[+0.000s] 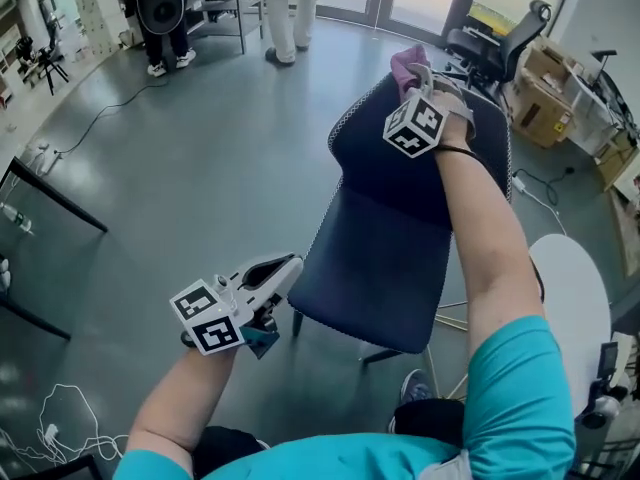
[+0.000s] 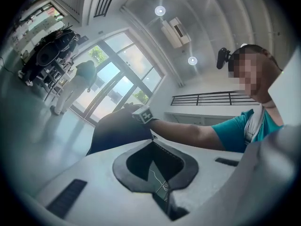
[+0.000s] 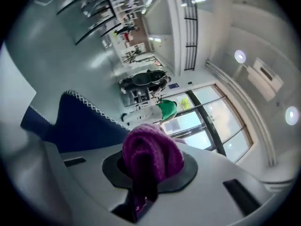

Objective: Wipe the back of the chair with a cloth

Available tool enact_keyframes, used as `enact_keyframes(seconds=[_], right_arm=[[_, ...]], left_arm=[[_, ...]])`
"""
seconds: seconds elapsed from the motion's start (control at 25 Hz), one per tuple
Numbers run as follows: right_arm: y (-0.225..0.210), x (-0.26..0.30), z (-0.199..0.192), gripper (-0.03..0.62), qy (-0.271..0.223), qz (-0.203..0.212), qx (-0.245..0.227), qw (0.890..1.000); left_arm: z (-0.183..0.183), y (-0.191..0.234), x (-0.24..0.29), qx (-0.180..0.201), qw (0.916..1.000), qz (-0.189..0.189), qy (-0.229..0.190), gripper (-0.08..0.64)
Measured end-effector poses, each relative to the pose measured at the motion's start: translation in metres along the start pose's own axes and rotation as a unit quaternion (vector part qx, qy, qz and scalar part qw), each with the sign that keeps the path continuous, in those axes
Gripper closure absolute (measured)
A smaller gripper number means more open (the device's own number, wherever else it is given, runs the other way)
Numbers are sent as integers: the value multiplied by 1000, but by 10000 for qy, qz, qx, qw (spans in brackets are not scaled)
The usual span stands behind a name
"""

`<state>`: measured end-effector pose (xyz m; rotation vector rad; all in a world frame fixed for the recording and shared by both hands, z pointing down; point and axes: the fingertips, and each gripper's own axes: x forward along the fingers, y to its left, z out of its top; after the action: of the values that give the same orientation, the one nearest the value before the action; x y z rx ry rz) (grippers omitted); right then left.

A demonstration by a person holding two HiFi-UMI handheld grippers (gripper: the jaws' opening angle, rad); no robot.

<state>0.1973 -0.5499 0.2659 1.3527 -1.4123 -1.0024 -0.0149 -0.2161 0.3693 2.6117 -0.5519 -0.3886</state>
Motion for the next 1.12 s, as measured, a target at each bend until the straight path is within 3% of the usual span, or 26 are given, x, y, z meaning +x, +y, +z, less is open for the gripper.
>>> enact_keyframes(seconds=[0.12, 0.36, 0.52, 1.12], right_arm=[[38, 18, 19, 534, 42, -11, -889, 9960], [61, 26, 64, 534, -43, -47, -1251, 9921], [49, 32, 43, 534, 263, -172, -1303, 9910], [30, 11, -3, 535, 294, -270, -1137, 9927]], left_arm=[[-14, 6, -12, 59, 10000, 2, 30, 557], [-30, -3, -45, 241, 9996, -139, 105, 557], [-43, -2, -59, 215, 9996, -115, 131, 557], [-54, -22, -62, 232, 9993, -215, 188, 557]])
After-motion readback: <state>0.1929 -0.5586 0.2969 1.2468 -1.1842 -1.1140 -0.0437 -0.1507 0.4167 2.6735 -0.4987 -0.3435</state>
